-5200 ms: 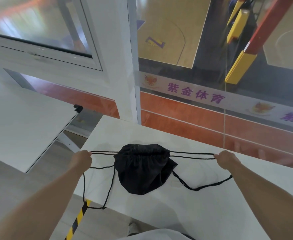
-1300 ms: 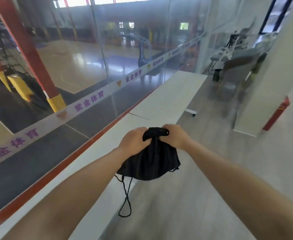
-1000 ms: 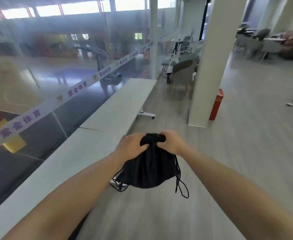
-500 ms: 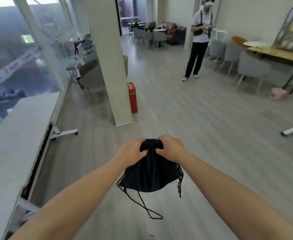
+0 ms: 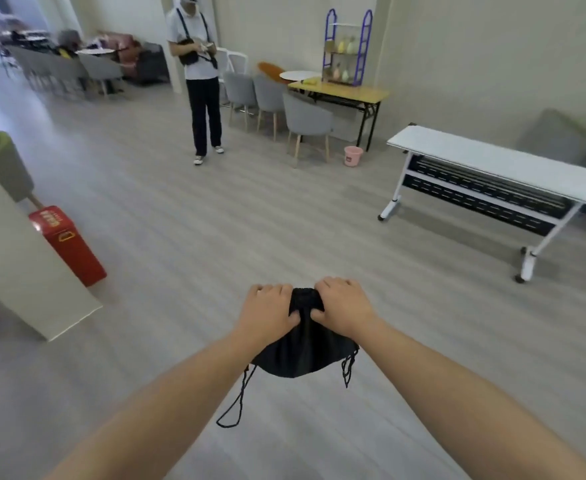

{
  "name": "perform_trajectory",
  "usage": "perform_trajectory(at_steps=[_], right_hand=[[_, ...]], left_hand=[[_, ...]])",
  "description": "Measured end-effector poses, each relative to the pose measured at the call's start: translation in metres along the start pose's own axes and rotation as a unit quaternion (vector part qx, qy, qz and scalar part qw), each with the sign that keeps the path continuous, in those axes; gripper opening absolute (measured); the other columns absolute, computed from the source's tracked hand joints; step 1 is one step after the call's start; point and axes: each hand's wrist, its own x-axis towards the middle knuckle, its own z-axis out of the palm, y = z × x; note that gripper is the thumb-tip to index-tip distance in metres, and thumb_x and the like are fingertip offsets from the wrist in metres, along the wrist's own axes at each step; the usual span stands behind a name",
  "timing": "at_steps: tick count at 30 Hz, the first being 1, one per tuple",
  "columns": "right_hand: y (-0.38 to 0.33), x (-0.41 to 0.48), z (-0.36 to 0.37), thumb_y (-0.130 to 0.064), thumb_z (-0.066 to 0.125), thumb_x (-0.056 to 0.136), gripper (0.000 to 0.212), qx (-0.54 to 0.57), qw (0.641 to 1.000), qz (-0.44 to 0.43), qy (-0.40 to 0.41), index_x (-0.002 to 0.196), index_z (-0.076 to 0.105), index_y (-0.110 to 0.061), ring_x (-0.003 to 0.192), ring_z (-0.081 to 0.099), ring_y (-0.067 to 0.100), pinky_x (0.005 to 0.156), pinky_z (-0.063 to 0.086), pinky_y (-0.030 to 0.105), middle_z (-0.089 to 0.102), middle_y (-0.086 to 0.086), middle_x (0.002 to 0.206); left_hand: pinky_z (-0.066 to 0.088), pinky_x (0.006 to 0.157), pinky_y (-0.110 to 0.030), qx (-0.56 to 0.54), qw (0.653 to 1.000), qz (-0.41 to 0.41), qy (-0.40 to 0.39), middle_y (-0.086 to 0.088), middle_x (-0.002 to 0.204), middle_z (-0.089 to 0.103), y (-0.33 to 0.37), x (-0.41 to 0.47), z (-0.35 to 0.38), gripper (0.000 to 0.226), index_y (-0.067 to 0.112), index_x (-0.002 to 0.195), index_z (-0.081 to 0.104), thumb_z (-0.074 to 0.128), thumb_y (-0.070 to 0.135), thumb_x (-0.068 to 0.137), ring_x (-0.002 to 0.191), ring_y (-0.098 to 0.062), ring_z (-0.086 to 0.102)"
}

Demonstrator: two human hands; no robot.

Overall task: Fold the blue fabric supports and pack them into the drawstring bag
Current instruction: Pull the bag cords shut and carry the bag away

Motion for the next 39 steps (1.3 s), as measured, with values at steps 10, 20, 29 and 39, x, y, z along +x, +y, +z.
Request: perform_trajectory(at_steps=[10,20,29,39], right_hand=[[0.205,0.09,0.009,-0.039,0.055,0.088,0.04,0.049,0.991,0.124,0.008,0.121,0.055,-0.017,0.11,0.054,0.026,0.093,0.038,0.039,0.058,0.002,0.118],[0.413,0.18,-0.021,-0.037,0.057,0.087,0.03,0.066,0.984,0.168,0.004,0.11,0.057,-0.019,0.105,0.056,0.026,0.088,0.04,0.039,0.061,0.001,0.11],[0.585,0.289,-0.039,-0.039,0.057,0.087,0.026,0.032,0.978,0.202,0.028,0.103,0.058,-0.019,0.097,0.059,0.029,0.075,0.033,0.037,0.063,0.003,0.103],[0.767,0.414,-0.082,-0.041,0.056,0.088,0.03,0.023,0.96,0.27,0.072,0.111,0.059,-0.022,0.099,0.061,0.025,0.074,0.037,0.036,0.063,-0.001,0.108]], left_hand=[[0.043,0.092,-0.039,-0.043,0.994,0.085,-0.054,0.005,0.101,0.068,0.101,0.234,0.065,0.042,0.022,0.107,0.055,0.046,0.053,0.082,0.099,-0.022,0.064],[0.039,0.098,-0.037,-0.04,0.985,0.152,-0.07,0.005,0.101,0.069,0.195,0.457,0.085,0.035,0.023,0.107,0.055,0.05,0.049,0.084,0.099,-0.021,0.064],[0.039,0.097,-0.037,-0.064,0.97,0.227,-0.061,0.006,0.095,0.069,0.257,0.674,0.117,0.031,0.025,0.103,0.058,0.051,0.047,0.082,0.091,-0.022,0.065],[0.044,0.081,-0.037,-0.151,0.94,0.298,-0.076,0.007,0.084,0.065,0.324,0.913,0.128,0.019,0.023,0.092,0.054,0.053,0.041,0.084,0.08,-0.021,0.063]])
